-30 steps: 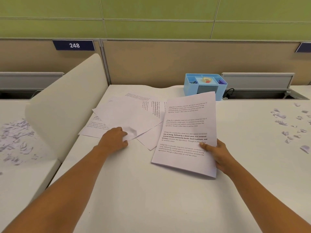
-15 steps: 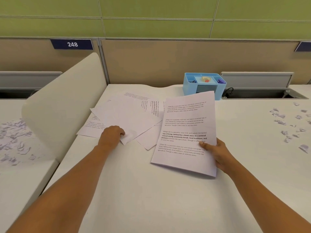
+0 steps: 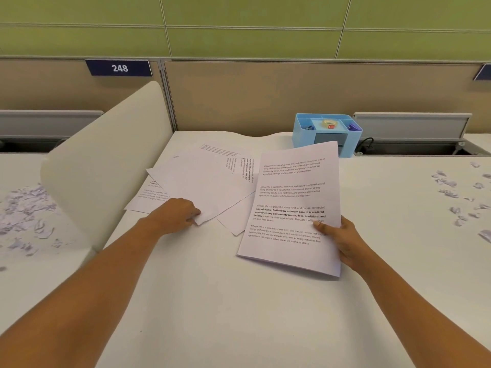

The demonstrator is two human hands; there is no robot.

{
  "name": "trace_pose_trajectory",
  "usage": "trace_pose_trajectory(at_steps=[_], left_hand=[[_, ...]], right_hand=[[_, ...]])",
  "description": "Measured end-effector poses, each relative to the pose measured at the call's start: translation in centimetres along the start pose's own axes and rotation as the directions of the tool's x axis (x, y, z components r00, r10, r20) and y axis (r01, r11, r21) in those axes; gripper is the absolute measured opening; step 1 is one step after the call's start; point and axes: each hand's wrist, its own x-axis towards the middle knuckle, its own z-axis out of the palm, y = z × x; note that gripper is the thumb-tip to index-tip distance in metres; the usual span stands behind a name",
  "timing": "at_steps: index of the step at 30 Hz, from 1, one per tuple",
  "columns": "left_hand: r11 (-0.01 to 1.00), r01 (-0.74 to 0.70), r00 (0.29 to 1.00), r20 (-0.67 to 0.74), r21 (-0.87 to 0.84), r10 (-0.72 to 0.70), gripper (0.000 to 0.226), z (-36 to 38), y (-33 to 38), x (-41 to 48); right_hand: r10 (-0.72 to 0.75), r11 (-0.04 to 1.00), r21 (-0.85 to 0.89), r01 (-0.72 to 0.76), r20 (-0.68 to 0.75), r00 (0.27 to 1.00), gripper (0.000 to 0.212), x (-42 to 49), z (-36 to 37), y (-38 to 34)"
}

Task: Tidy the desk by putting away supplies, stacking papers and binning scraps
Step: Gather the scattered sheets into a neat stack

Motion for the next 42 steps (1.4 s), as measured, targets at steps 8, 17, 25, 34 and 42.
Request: trace_pose_trajectory(at_steps=[8, 17, 25, 34, 42], left_hand=[[0.936, 0.124, 0.959, -0.201, -0.328, -0.198, 0.024, 0.5, 0.3, 0.0], [0.622, -0.083, 0.662, -0.51, -0.779, -0.549, 0.033, -8.7, 3.1, 0.1], [-0.219, -0.279, 0.832, -0.121, -0.935, -0.541, 0.025, -15.0, 4.6, 0.0], [-0.182, -0.008, 0.767, 0.111, -0.983, -0.632, 0.021, -10.0, 5.0, 1.7], [-0.145, 0.09, 0.685, 0.167, -0.985, -0.709, 0.022, -8.5, 4.3, 2.1]], right_hand=[[-0.001, 1.0, 0.002, 0.001, 0.011, 1.0, 0.022, 0.0, 0.0, -0.3], [-0.041, 0.999, -0.027, 0.04, -0.031, 0.999, 0.028, 0.8, -0.6, -0.7], [-0.003, 1.0, -0.002, 0.003, 0.092, 0.996, 0.051, 0.8, 0.1, -1.0], [0.152, 0.984, 0.058, -0.166, 0.204, 0.967, 0.028, 0.1, 0.9, -0.7], [0.196, 0.977, 0.025, -0.21, 0.267, 0.944, 0.035, -0.3, 1.3, -0.5]])
